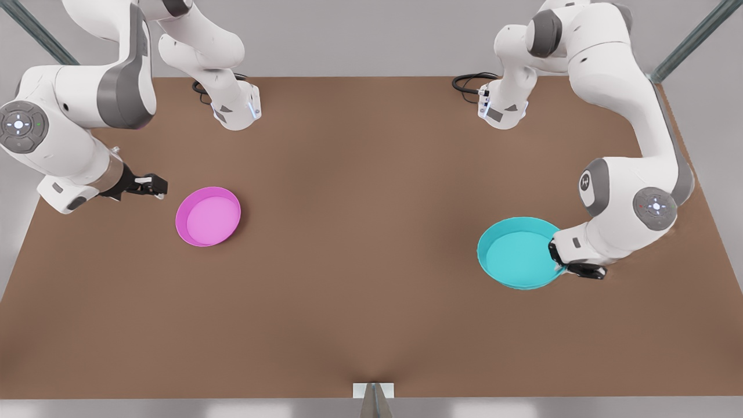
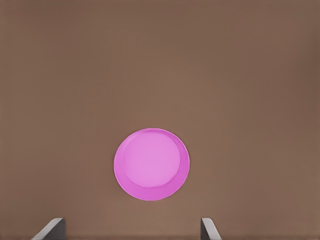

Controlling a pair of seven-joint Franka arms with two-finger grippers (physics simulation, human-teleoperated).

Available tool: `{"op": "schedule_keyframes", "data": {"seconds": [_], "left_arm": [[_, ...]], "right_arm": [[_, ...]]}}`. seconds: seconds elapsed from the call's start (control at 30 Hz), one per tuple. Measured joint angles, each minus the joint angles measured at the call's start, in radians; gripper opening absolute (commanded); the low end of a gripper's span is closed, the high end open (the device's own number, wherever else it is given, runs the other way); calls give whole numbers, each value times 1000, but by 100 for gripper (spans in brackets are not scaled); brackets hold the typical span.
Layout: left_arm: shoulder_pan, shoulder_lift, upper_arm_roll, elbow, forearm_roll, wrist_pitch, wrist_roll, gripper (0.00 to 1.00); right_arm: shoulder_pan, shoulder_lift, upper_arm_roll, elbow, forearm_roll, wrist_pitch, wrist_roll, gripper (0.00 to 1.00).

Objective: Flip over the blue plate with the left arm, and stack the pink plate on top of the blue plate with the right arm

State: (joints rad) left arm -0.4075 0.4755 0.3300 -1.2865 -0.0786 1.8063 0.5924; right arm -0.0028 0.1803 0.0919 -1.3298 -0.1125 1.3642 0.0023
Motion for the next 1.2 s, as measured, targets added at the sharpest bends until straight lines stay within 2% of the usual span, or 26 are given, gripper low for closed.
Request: {"op": "schedule_keyframes", "data": {"seconds": [0.03, 0.07, 0.17, 0.2, 0.3, 0.47, 0.6, 0.73, 0.93, 1.2], "left_arm": [[-60, 25, 16, 40, 44, -10, -57, 21], [-162, 52, 102, 61, 85, -13, -110, 21], [-562, 182, 490, 77, 161, 2, -257, 21], [-661, 227, 568, 80, 177, 6, -306, 21], [-855, 352, 681, 105, 258, 12, -461, 21], [-1020, 516, 669, 105, 551, 27, -784, 21], [-1040, 623, 572, 43, 851, 57, -1130, 21], [-1044, 687, 532, 32, 1022, 66, -1466, 21], [-1044, 703, 428, 3, 1120, 71, -1884, 21], [-1074, 720, 351, -77, 1219, 54, -2280, 21]], "right_arm": [[-3, 0, 0, 0, 0, 0, 0, 100], [-4, 1, 0, 1, 0, 0, 0, 100], [-3, 2, 0, 1, 0, -1, -1, 100], [-2, 3, 0, 1, 0, 0, -1, 100], [0, 7, 0, 1, 1, 0, -2, 100], [-1, 8, 0, 1, 2, 0, -2, 100], [-3, 8, 0, 0, 4, 0, -3, 100], [-4, 8, 0, -1, 6, 0, -3, 100], [-5, 9, 0, -5, 12, -1, -3, 100], [-26, 25, 0, -7, 48, -5, -3, 100]]}}
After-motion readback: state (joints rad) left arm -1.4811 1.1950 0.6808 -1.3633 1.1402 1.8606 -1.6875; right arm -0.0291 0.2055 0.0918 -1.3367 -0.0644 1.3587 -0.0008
